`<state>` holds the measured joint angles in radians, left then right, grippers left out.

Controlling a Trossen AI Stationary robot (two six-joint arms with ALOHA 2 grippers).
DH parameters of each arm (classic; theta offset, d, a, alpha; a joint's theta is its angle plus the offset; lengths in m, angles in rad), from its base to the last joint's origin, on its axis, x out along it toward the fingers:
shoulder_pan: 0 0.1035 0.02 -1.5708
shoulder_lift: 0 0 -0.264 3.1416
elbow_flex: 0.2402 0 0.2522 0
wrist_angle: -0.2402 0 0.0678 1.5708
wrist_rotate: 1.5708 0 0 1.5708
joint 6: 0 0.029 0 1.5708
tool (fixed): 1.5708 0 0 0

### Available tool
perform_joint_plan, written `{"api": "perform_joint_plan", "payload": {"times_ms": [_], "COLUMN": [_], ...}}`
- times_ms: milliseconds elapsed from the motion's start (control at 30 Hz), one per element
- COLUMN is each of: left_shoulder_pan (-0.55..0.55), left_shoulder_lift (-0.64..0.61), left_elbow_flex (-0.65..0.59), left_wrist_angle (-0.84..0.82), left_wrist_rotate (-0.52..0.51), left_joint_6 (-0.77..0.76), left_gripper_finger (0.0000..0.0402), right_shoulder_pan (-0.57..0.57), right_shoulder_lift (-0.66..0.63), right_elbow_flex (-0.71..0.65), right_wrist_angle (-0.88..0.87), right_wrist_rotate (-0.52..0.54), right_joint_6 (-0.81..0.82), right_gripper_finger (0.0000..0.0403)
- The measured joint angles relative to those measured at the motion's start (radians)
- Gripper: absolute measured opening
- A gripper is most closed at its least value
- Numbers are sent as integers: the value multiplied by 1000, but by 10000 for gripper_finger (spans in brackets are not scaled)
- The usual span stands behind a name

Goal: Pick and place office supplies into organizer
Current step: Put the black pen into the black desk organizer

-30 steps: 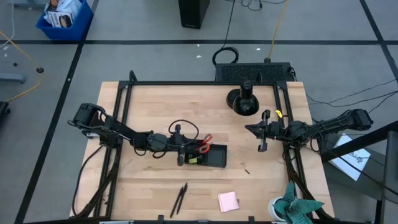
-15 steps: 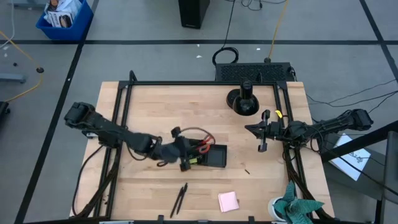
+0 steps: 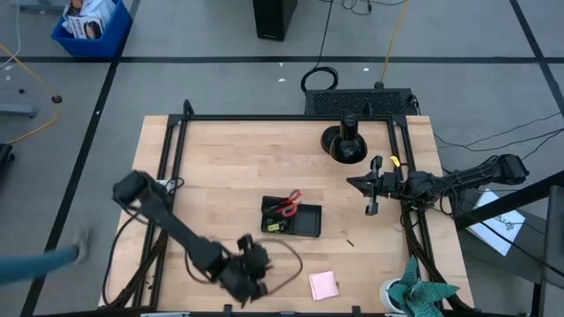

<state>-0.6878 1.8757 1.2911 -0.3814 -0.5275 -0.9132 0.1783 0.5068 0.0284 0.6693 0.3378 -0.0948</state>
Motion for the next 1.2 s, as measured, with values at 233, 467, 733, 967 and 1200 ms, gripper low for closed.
{"api": "perform_joint_plan", "payload": {"times_ms": [233, 467, 733, 967, 1200], "left_shoulder_pan": [-69, -115, -126, -119, -119], "left_shoulder_lift": [172, 180, 188, 186, 186], "left_elbow_flex": [116, 185, 184, 185, 184], "left_wrist_angle": [-6, -56, -183, -194, -287], "left_wrist_rotate": [67, 18, 12, 50, 75], "left_joint_6": [-66, -90, -226, -239, -326], "left_gripper_finger": [66, 7, 2, 1, 1], "right_shoulder_pan": [0, 0, 0, 0, 0], "right_shoulder_lift": [1, 1, 1, 1, 1], "right_elbow_flex": [0, 0, 0, 0, 0], "right_wrist_angle": [-8, -12, -16, -16, -16], "right_wrist_rotate": [-2, -3, -3, -3, -3], "right_joint_6": [30, 31, 31, 30, 29], "right_gripper_finger": [0, 0, 0, 0, 0]}}
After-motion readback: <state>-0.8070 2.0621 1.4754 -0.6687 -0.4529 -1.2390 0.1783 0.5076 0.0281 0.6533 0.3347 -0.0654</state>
